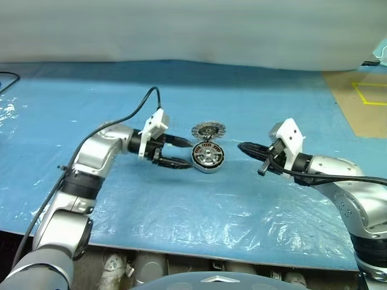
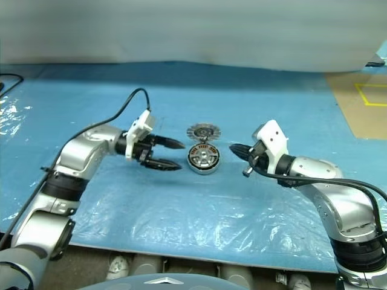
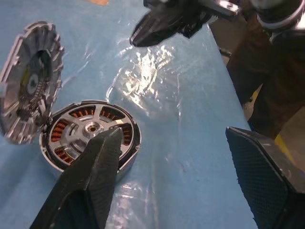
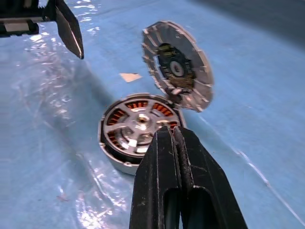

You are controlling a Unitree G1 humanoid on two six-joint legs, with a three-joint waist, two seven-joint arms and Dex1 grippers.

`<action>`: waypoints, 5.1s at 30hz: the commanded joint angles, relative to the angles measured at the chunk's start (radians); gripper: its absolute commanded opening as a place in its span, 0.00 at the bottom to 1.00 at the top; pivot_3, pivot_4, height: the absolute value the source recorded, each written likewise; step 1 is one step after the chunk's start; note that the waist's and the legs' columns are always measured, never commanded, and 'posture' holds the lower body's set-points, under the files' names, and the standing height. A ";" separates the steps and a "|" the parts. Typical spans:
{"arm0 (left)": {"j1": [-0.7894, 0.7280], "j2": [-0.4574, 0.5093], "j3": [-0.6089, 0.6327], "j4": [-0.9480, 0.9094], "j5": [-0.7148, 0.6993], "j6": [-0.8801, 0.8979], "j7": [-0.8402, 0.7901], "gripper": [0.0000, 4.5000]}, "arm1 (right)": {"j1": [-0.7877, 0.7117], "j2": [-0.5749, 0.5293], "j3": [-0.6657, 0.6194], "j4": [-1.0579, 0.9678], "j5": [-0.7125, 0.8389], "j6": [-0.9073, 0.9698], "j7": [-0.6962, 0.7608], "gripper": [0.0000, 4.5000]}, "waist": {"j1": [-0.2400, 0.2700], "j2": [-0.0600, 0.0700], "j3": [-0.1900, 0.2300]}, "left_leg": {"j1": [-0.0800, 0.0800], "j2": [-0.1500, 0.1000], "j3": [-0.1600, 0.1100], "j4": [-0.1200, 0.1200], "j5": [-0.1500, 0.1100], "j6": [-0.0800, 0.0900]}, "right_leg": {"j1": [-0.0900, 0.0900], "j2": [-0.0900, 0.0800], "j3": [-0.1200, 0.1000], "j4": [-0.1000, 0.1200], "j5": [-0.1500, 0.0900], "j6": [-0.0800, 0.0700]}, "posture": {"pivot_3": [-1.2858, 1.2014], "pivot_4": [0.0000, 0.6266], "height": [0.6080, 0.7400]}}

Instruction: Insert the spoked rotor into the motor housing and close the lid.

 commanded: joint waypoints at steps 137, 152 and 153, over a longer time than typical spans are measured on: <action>0.110 0.012 0.098 -0.057 -0.104 -0.148 0.187 0.81 | -0.188 0.161 0.219 0.428 -0.291 -0.248 0.263 0.00 | -0.025 0.000 0.000 | 0.000 0.002 0.000 0.005 0.000 0.000 | 0.001 0.001 -0.001 0.006 -0.001 -0.003 | 0.52 0.24 1.00; 0.108 0.008 0.090 -0.056 -0.109 -0.136 0.174 0.81 | -0.240 0.205 0.115 0.353 -0.155 -0.139 0.190 0.69 | -0.024 0.000 0.000 | -0.001 0.001 0.000 0.003 0.000 0.000 | -0.001 0.001 -0.001 0.005 -0.001 -0.003 | 0.52 0.24 1.00; 0.106 0.011 0.085 -0.054 -0.106 -0.139 0.166 0.81 | -0.244 0.212 0.123 0.367 -0.171 -0.153 0.177 0.77 | -0.024 0.000 0.000 | -0.001 0.001 0.000 0.003 0.000 0.000 | -0.001 0.001 -0.001 0.005 -0.001 -0.003 | 0.52 0.24 1.00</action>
